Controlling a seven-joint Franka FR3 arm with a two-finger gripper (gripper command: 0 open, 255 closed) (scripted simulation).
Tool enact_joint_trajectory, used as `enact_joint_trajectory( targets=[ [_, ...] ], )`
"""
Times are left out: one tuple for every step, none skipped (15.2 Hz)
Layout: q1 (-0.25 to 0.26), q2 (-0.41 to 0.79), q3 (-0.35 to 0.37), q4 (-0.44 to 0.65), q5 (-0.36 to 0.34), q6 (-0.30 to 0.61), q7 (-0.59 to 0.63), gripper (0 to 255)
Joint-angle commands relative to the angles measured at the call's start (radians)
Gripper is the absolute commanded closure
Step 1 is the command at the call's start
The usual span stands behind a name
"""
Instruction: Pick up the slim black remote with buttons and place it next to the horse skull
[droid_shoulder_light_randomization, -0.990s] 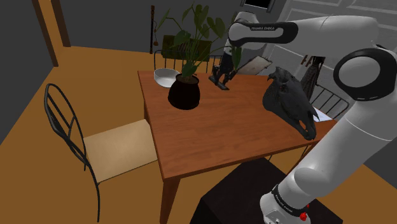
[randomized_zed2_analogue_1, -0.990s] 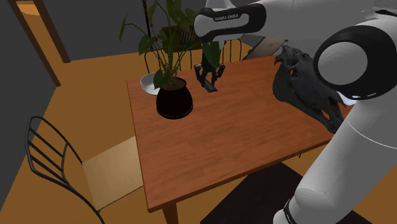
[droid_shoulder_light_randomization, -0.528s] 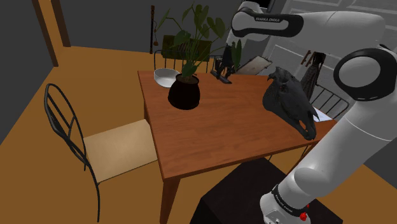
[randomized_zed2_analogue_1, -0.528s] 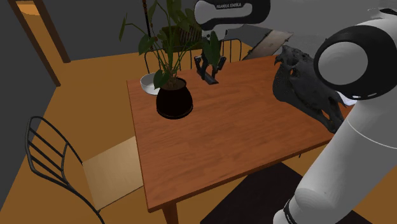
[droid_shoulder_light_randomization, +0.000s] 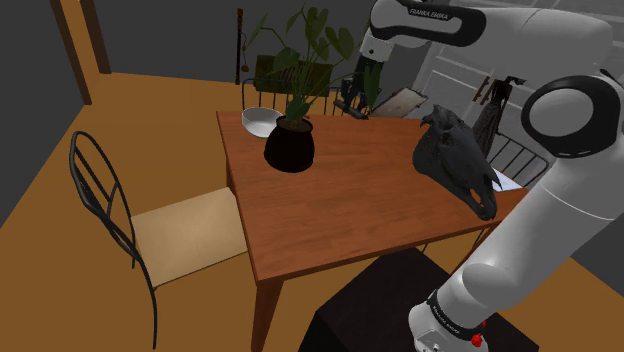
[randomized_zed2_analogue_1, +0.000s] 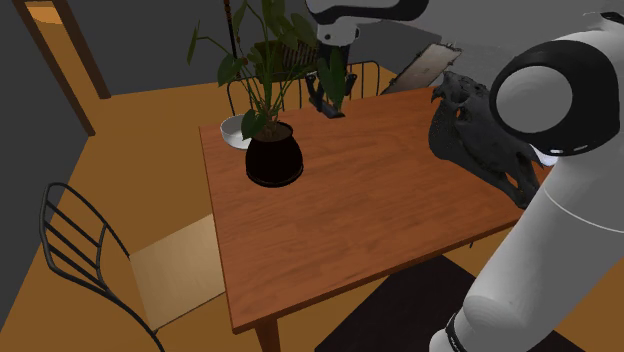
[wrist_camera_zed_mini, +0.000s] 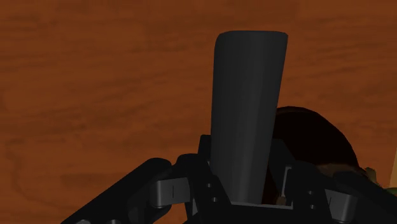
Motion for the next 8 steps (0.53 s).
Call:
enact_joint_trajectory(
  targets=[
    [0.000, 0.006, 0.000, 0.036, 0.000, -0.030, 0.002, 255],
    [0.000, 0.009, 0.000, 0.054, 0.000, -0.045, 0.003, 255],
    [-0.001, 0.013, -0.001, 0.072, 0.001, -0.059, 0.004, 255],
    [-0.001, 0.017, -0.001, 0.091, 0.001, -0.074, 0.004, 255],
    [-0.001, 0.021, -0.001, 0.110, 0.001, -0.089, 0.005, 255],
    [-0.002, 0.026, -0.001, 0.129, 0.002, -0.104, 0.006, 255],
    [-0.002, 0.031, -0.001, 0.149, 0.002, -0.119, 0.007, 255],
    [-0.002, 0.036, -0.002, 0.170, 0.003, -0.134, 0.007, 255]
  ],
)
